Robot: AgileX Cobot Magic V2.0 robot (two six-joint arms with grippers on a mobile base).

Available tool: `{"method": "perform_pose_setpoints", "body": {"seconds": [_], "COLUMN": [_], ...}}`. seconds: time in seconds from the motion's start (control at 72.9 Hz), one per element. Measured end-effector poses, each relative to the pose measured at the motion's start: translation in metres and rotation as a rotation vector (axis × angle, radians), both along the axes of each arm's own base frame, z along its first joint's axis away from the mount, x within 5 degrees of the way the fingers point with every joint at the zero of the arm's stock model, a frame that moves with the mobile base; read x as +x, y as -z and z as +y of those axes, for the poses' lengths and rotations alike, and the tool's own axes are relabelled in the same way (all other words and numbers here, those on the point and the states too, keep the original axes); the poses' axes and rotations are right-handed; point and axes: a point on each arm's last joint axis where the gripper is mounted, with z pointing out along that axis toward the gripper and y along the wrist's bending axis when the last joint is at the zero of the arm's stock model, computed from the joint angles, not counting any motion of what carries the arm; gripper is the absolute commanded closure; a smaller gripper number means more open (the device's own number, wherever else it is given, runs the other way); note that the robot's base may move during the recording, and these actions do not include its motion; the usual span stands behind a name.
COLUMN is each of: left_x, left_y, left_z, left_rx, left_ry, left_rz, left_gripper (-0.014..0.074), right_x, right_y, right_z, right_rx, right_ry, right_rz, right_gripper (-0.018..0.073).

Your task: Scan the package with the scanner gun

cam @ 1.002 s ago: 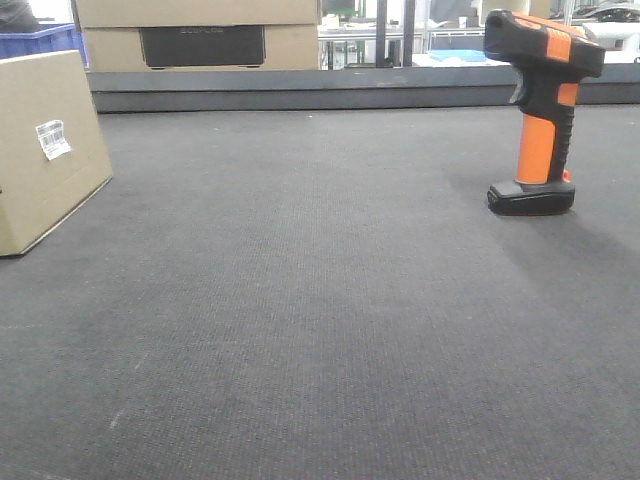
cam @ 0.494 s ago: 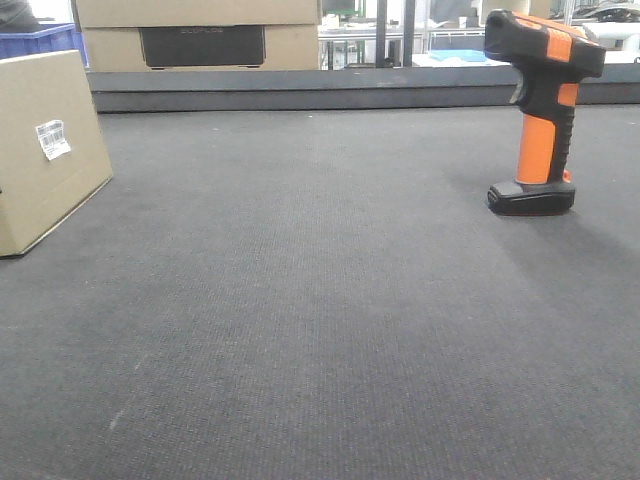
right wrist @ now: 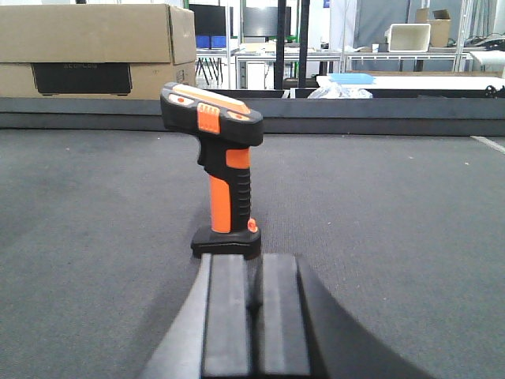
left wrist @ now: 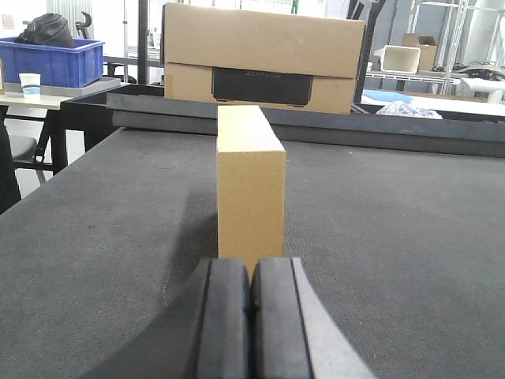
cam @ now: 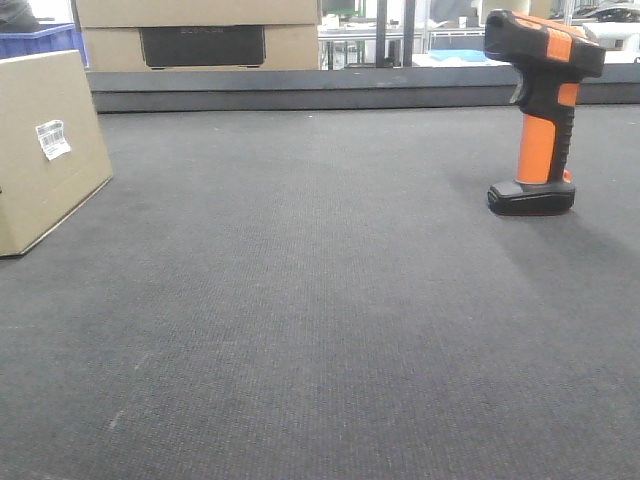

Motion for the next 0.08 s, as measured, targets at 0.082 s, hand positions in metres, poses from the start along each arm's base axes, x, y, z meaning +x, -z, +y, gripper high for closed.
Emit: {"method": "perform_pose_setpoints", "body": {"seconds": [0.082], "left_x": [0.0], "left_y": [0.0], "left_z": [0.0], "left_rx": [0.0], "left_ry": [0.0], "left_rz": [0.0], "left_gripper": [0.0707], "right_x": [0.0], "right_y": [0.0], "right_z": [0.0], "right_rx": [0.0], "right_ry": [0.0], "right_rz": [0.0], "right_gripper": [0.0721]}}
